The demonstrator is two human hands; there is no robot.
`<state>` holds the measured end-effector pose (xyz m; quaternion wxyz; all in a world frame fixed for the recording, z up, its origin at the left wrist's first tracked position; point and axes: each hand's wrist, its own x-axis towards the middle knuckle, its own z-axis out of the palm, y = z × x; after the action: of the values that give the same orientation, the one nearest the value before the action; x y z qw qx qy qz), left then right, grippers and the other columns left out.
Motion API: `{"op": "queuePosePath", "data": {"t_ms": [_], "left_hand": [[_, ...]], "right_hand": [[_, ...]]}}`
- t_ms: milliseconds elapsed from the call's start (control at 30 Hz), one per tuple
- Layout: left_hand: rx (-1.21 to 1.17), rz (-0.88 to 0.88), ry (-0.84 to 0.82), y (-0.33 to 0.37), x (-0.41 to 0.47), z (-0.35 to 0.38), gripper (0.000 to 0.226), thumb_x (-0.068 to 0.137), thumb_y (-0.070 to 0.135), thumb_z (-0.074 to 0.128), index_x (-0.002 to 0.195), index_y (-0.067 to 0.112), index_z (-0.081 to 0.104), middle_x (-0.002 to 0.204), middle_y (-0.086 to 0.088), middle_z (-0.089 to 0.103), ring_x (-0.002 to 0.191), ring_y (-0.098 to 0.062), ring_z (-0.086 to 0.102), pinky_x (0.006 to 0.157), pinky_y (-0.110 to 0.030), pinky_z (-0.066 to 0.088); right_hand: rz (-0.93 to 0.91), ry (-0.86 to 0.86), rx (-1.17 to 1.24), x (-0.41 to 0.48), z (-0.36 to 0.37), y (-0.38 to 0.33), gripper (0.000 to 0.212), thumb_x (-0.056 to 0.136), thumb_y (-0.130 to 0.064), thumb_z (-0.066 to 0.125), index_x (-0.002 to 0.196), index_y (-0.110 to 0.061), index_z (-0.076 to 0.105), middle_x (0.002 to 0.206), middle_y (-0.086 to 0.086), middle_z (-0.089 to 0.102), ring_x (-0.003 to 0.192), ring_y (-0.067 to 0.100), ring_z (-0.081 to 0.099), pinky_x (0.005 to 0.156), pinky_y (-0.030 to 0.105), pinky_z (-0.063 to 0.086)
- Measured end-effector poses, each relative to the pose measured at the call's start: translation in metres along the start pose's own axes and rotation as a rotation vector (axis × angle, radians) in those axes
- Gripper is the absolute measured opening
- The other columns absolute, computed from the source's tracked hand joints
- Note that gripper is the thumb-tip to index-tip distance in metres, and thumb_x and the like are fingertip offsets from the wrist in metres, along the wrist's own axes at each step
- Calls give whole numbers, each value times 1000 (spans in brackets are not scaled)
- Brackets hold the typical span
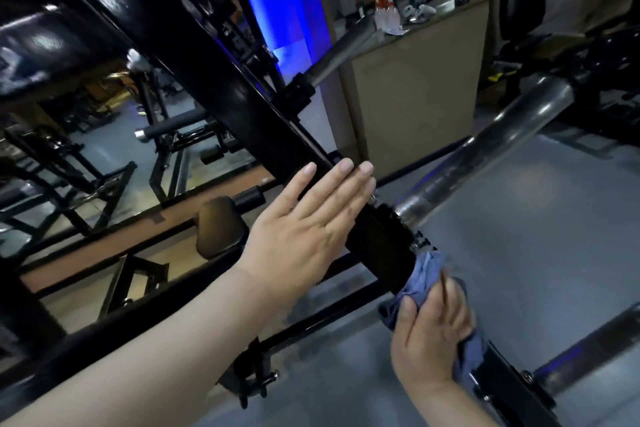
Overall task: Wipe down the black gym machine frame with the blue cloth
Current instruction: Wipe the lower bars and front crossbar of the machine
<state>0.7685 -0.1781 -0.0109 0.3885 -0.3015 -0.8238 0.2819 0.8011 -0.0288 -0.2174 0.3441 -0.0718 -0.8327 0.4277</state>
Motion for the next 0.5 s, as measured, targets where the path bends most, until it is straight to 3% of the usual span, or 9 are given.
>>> {"op": "queuePosePath", "data": {"t_ms": [267,500], "left_hand": [[18,-122,-32,-42,14,-20,63,104,27,45,161,13,21,169,-2,16,156,-20,15,126,-43,16],[-19,-99,-102,-77,12,-40,63,102,24,40,161,18,19,169,2,13,156,-16,11,125,-42,16]], "right_hand": [[-418,-27,-222,58,-2,-101,59,96,-40,44,150,-17,37,160,13,31,140,35,35,101,62,30],[-600,69,-295,59,2,-91,58,94,-34,52,149,-22,40,165,6,29,141,34,42,100,58,40]]}}
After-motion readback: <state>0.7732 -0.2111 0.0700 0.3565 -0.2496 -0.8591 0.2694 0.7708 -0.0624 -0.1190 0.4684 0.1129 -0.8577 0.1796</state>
